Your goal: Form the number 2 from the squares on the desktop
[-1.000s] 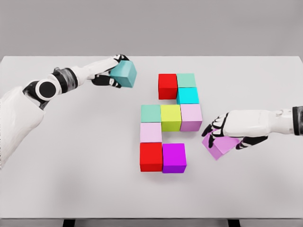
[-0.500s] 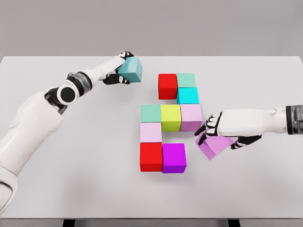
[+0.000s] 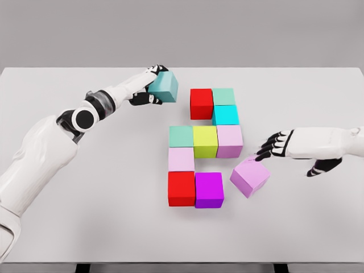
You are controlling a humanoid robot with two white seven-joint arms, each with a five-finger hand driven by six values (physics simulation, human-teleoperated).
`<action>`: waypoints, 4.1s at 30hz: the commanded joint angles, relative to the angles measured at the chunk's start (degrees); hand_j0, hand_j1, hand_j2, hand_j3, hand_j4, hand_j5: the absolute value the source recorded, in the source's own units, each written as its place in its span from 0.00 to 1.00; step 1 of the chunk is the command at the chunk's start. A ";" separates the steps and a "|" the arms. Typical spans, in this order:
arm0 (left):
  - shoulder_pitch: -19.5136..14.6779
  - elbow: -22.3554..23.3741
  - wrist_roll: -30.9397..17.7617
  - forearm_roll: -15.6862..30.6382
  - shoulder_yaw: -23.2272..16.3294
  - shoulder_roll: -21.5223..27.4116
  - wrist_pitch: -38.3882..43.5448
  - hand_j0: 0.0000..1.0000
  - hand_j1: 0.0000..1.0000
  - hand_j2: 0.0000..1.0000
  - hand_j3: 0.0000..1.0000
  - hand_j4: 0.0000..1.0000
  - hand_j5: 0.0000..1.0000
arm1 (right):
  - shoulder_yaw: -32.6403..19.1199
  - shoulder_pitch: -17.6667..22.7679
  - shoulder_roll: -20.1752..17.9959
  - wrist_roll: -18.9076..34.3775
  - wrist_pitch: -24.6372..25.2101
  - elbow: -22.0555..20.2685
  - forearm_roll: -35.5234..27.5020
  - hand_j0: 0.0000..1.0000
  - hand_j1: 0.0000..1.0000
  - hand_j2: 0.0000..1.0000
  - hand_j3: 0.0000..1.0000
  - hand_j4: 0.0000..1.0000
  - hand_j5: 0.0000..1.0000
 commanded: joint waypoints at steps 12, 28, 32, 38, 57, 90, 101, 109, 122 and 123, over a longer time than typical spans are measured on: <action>1.06 -1.27 0.35 0.48 -0.49 -0.03 -0.63 0.18 0.18 0.18 0.18 0.18 0.18 | 0.68 2.99 -2.21 -0.02 0.14 2.23 4.47 1.00 1.00 1.00 1.00 1.00 1.00; 3.16 -4.26 0.43 1.18 -0.31 2.08 -1.68 0.18 0.18 0.18 0.18 0.18 0.18 | 1.47 3.78 -2.04 -0.02 0.14 -1.72 4.56 1.00 1.00 1.00 1.00 1.00 1.00; 3.52 -4.61 0.43 1.18 -0.31 2.08 -1.60 0.18 0.18 0.18 0.18 0.18 0.18 | 1.47 3.87 -2.30 -0.02 0.14 -2.25 4.64 1.00 1.00 1.00 1.00 1.00 1.00; 3.60 -4.61 0.43 1.09 -0.31 1.47 -1.51 0.19 0.19 0.19 0.19 0.19 0.19 | -0.46 3.25 -2.13 -0.02 0.14 4.60 4.29 1.00 1.00 1.00 1.00 1.00 1.00; 3.52 -4.52 1.05 1.36 -0.40 0.67 -1.60 0.60 0.60 0.60 0.60 0.60 0.60 | 1.56 3.34 -0.54 -0.02 0.14 1.35 4.64 1.00 1.00 1.00 1.00 1.00 1.00; 3.60 -4.88 8.26 1.88 -0.40 3.84 -1.95 1.00 1.00 1.00 1.00 1.00 1.00 | 3.67 2.20 2.09 -0.02 0.14 -0.05 10.01 1.00 1.00 1.00 1.00 1.00 1.00; 0.26 1.89 1.14 1.09 -5.67 9.64 2.71 0.46 0.46 0.46 0.46 0.46 0.46 | 3.67 2.46 1.92 -0.02 0.14 -1.90 10.09 1.00 1.00 1.00 1.00 1.00 1.00; -0.53 2.33 1.05 -0.93 -5.76 4.98 2.10 0.46 0.46 0.46 0.46 0.46 0.46 | 3.67 2.81 1.30 -0.02 0.14 -2.51 10.27 1.00 1.00 1.00 1.00 1.00 1.00; -0.61 2.51 1.05 -0.84 -6.73 2.34 0.51 0.46 0.46 0.46 0.46 0.46 0.46 | -0.46 0.27 1.57 -0.02 0.14 9.52 -10.12 1.00 1.00 1.00 1.00 1.00 1.00; -0.61 2.51 1.05 -0.84 -6.73 1.99 0.51 0.46 0.46 0.46 0.46 0.46 0.46 | -0.46 -0.79 1.65 -0.02 0.14 9.88 -10.12 1.00 1.00 1.00 1.00 1.00 1.00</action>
